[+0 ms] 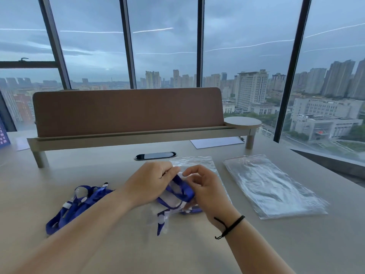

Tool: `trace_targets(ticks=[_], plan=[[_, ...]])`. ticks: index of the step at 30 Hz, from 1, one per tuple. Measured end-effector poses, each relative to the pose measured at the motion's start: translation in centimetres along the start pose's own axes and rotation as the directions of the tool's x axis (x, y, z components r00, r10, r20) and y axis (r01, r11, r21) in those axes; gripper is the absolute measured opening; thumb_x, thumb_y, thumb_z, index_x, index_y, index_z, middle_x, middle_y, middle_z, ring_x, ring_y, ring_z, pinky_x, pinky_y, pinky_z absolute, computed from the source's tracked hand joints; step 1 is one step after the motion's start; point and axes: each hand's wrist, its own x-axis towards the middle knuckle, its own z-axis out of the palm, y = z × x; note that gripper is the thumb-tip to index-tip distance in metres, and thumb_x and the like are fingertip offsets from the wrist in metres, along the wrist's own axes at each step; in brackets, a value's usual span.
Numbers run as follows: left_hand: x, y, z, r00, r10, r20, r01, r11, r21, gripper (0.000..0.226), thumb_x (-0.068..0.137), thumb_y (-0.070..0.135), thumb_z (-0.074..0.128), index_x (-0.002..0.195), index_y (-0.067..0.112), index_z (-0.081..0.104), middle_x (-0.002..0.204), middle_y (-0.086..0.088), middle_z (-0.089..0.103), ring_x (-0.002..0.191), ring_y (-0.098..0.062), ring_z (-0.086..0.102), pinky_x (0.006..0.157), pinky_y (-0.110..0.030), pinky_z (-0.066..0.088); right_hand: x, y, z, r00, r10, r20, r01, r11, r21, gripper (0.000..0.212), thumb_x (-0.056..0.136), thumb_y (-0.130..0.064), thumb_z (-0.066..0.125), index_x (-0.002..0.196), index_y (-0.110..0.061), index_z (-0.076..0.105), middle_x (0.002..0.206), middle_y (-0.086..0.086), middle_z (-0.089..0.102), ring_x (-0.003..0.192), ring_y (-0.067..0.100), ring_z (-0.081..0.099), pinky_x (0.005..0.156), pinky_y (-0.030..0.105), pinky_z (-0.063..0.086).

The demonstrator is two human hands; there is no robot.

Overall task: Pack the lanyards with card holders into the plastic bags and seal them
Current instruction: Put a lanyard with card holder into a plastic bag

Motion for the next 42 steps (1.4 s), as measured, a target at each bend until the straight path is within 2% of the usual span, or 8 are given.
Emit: trace_targets(ticks=[7,14,19,24,28,32,38,42], plan=[[3.8,1.0,3.2,0.983,-0.007,0.181,-0.01,0.996,0.092,0.04,0.104,0.041,0.04,0.073,0.022,0.056,0.068,0.006,0.058,0.062,-0.008,0.051,0.061,-0.019,0.042,0.9,0.6,-4.7,0.982,0.191,-0.007,-0.187,0.968,0.168,0.013,0.091,-0.013,0.067,0.1,-0.005,0.064,0.077,0.006,0.07,0.053,0.017,0.064,0.044,0.028,0.052],[8.5,1.9,7.5,0.996,-0.048,0.071,0.052,0.997,-0.051,0.051,0.103,0.043,0.041,0.073,0.005,0.057,0.068,-0.007,0.059,0.063,-0.014,0.052,0.058,-0.02,0.037,3.3,0.6,-11.2,0.948,0.302,-0.1,-0.278,0.939,0.202,0.026,0.097,-0.027,0.059,0.105,-0.002,0.066,0.073,0.009,0.069,0.061,0.024,0.066,0.06,0.035,0.058],[11.9,1.8,12.0,0.99,-0.137,0.031,0.14,0.98,-0.141,0.049,0.102,0.044,0.044,0.07,0.01,0.059,0.068,-0.004,0.064,0.065,-0.017,0.057,0.06,-0.026,0.041,7.8,3.5,-18.8,0.919,0.242,-0.311,-0.329,0.904,-0.272,0.011,0.092,-0.02,0.066,0.09,-0.009,0.069,0.077,0.009,0.07,0.064,0.019,0.064,0.06,0.032,0.056],[15.6,0.7,15.7,0.976,-0.217,0.034,0.22,0.961,-0.17,0.047,0.103,0.043,0.045,0.065,0.017,0.056,0.065,0.001,0.06,0.062,-0.014,0.054,0.055,-0.024,0.037,14.1,7.4,-25.5,0.934,0.11,-0.341,-0.347,0.517,-0.783,0.012,0.083,-0.023,0.066,0.085,-0.035,0.066,0.103,0.0,0.07,0.087,0.013,0.064,0.087,0.031,0.054],[17.7,-0.9,17.8,0.955,-0.287,0.073,0.294,0.947,-0.128,0.049,0.103,0.041,0.045,0.061,0.015,0.051,0.061,0.0,0.054,0.056,-0.016,0.051,0.043,-0.017,0.034,18.0,8.4,-27.5,0.951,0.128,-0.282,-0.309,0.318,-0.896,0.031,0.092,-0.02,0.058,0.122,-0.028,0.061,0.129,0.003,0.06,0.12,0.023,0.053,0.098,0.032,0.043],[18.6,-2.2,19.0,0.933,-0.334,0.131,0.352,0.925,-0.144,0.049,0.101,0.042,0.049,0.061,0.014,0.053,0.061,0.0,0.056,0.04,-0.006,0.053,0.039,-0.013,0.04,21.1,9.4,-28.3,0.951,0.198,-0.238,-0.283,0.25,-0.926,0.039,0.093,-0.03,0.057,0.131,-0.032,0.055,0.139,0.004,0.055,0.125,0.026,0.052,0.103,0.036,0.043],[18.3,-2.6,19.1,0.893,-0.412,0.183,0.449,0.848,-0.282,0.045,0.098,0.045,0.054,0.07,0.01,0.06,0.064,-0.002,0.061,0.041,-0.011,0.06,0.038,-0.021,0.044,22.2,10.8,-28.6,0.958,0.147,-0.246,-0.281,0.318,-0.906,0.012,0.088,-0.027,0.067,0.098,-0.023,0.072,0.104,0.004,0.067,0.1,0.023,0.062,0.078,0.025,0.043],[18.0,-2.0,18.1,0.875,-0.435,0.212,0.483,0.81,-0.333,0.041,0.096,0.044,0.058,0.079,0.008,0.067,0.072,-0.008,0.069,0.053,-0.027,0.068,0.043,-0.033,0.054,21.7,10.9,-28.2,0.972,0.055,-0.23,-0.235,0.318,-0.918,0.006,0.085,-0.03,0.069,0.082,-0.034,0.069,0.095,0.003,0.071,0.086,0.02,0.064,0.074,0.03,0.053]])
